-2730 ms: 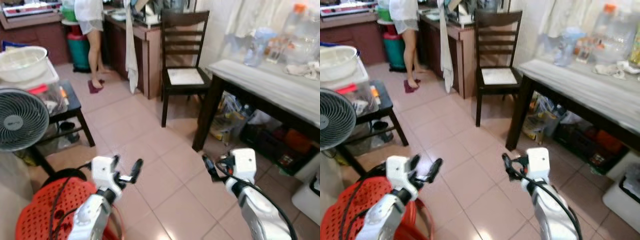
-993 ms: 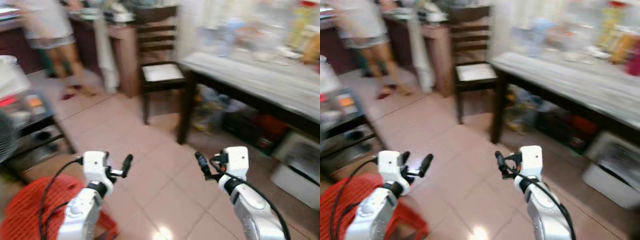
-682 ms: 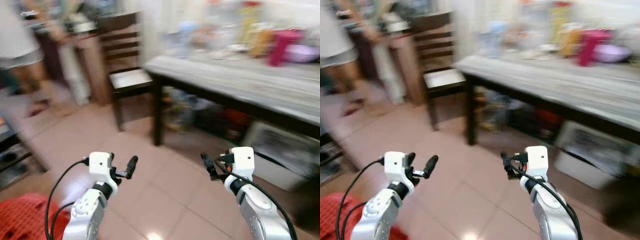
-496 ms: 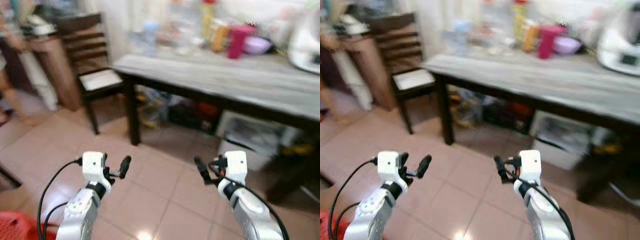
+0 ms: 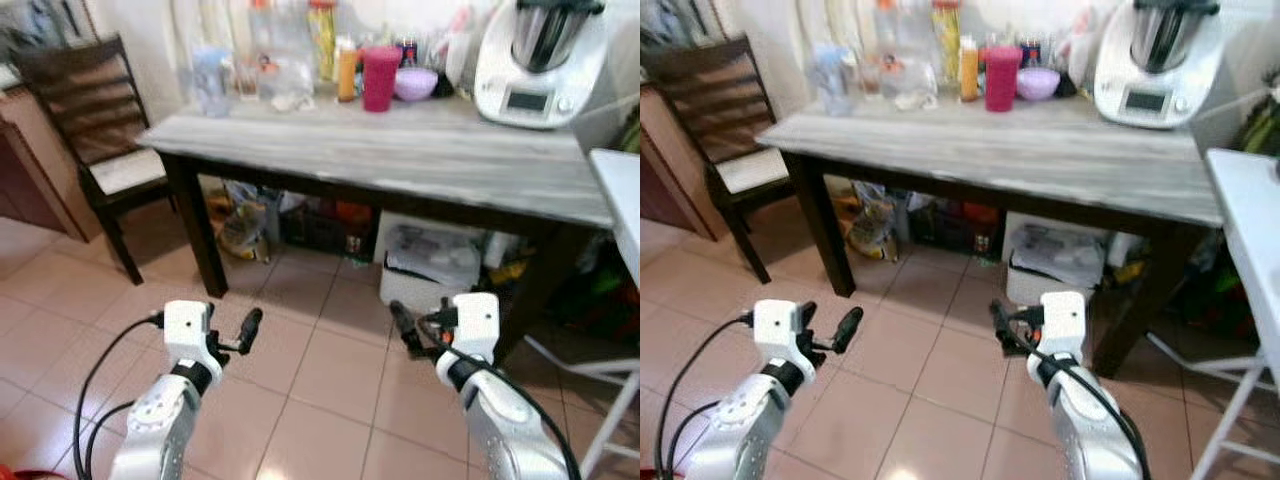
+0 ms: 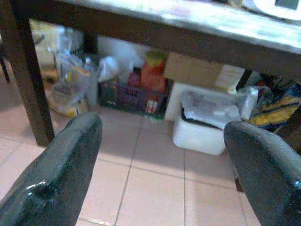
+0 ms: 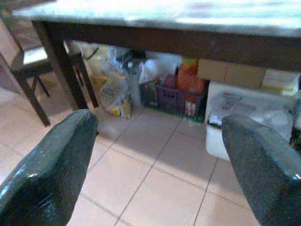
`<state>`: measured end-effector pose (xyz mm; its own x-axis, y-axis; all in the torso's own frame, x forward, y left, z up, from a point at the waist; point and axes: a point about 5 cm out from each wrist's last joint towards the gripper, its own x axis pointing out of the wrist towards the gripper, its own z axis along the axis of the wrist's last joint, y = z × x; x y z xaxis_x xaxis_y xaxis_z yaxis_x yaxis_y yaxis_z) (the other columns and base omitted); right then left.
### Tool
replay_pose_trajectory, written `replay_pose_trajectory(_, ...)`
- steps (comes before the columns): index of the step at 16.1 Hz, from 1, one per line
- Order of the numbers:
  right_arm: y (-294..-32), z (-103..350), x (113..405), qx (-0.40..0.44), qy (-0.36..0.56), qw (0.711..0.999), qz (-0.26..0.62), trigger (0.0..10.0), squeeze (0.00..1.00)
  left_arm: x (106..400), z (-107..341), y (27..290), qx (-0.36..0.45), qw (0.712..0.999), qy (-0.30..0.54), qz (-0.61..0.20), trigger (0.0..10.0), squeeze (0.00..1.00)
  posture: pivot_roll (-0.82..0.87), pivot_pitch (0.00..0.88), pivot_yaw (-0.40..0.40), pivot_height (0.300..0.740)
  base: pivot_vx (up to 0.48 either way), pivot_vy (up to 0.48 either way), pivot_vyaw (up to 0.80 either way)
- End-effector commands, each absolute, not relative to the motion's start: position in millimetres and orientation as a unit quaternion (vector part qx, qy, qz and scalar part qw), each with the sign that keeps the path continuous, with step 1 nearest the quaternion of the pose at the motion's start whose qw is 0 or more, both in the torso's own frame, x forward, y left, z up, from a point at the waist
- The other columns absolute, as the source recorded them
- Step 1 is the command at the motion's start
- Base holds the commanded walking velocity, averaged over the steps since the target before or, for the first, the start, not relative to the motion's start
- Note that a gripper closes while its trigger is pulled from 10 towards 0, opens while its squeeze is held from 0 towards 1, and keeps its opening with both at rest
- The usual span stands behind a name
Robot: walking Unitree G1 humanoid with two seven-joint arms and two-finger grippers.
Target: Setting the table
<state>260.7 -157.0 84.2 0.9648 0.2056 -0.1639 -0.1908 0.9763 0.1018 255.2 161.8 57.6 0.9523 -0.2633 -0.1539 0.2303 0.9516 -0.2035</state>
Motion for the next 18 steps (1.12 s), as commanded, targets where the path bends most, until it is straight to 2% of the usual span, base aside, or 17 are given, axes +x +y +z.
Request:
replay_pose_trajectory(1, -163, 96, 263, 0.038, 0.062, 0.994, 0.086, 10.0, 0.0, 259, 65, 153, -0.089, 0.983, 0.074, -0.141, 10.0, 0.0, -0.2, 0.0, 0.023, 0.74, 0.0, -0.281, 0.0)
replay_pose_trajectory(7, -160, 111, 266, 0.034, 0.031, 0.995, 0.083, 10.0, 0.0, 262, 71, 151, -0.093, 0.983, 0.066, -0.14, 10.0, 0.0, -0.2, 0.0, 0.024, 0.74, 0.0, -0.284, 0.0)
replay_pose_trajectory(10, -158, 116, 266, 0.035, 0.02, 0.996, 0.081, 10.0, 0.0, 265, 81, 146, -0.098, 0.983, 0.054, -0.145, 10.0, 0.0, -0.2, 0.0, 0.027, 0.74, 0.0, -0.281, -0.59)
replay_pose_trajectory(13, -158, 118, 265, 0.032, 0.014, 0.996, 0.079, 10.0, 0.0, 266, 92, 139, -0.087, 0.982, 0.03, -0.162, 10.0, 0.0, -0.2, 0.0, 0.03, 0.74, 0.0, -0.279, 0.0)
replay_pose_trajectory(18, -157, 117, 263, 0.034, 0.016, 0.997, 0.072, 10.0, 0.0, 264, 89, 143, -0.085, 0.984, 0.039, -0.151, 10.0, 0.0, -0.19, 0.0, 0.037, 0.74, 0.0, -0.282, 0.0)
